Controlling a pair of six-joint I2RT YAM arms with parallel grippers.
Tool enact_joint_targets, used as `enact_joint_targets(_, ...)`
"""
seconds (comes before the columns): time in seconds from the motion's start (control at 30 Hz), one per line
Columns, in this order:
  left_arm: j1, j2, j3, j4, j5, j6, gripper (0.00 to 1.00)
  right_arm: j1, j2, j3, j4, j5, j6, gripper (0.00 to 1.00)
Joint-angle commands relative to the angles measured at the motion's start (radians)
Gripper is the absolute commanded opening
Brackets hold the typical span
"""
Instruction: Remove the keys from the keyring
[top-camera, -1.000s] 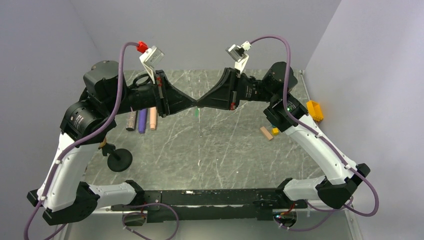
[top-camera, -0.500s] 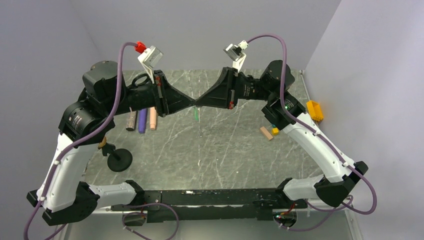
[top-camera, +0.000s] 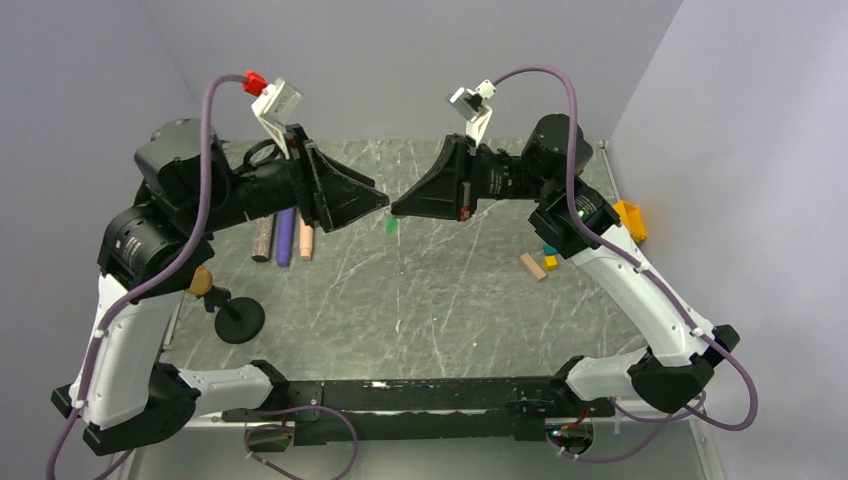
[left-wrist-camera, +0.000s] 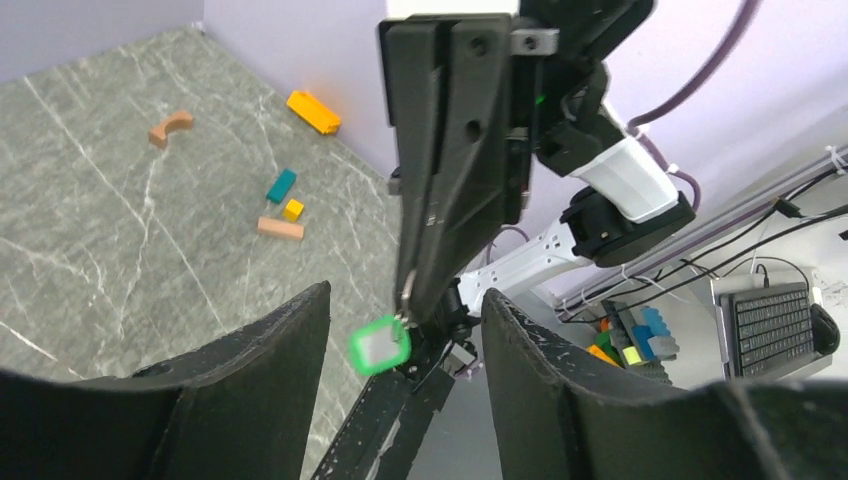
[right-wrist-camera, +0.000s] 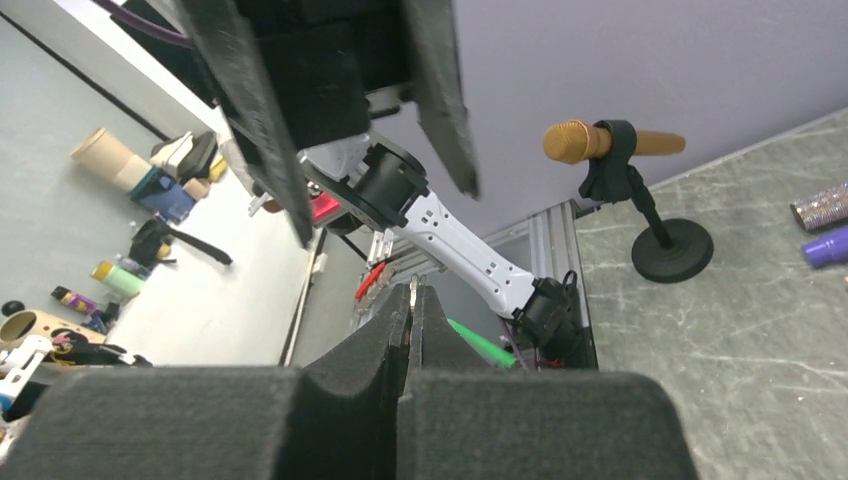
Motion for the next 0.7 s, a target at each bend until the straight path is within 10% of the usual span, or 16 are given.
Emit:
enact_joint_targets(0.0,-0.001,-0.024,0.056,0.029,0.055,0.032,0.59,0.005,-0.001,0.008,-0.008,-0.015,-0.018,0.0)
enact_joint_targets(0.67,0.001,0.038,0.094,-0.128,0.252,0.218,0.48,0.004,0.017,0.041,0.134,-0.177,0.09,0.0)
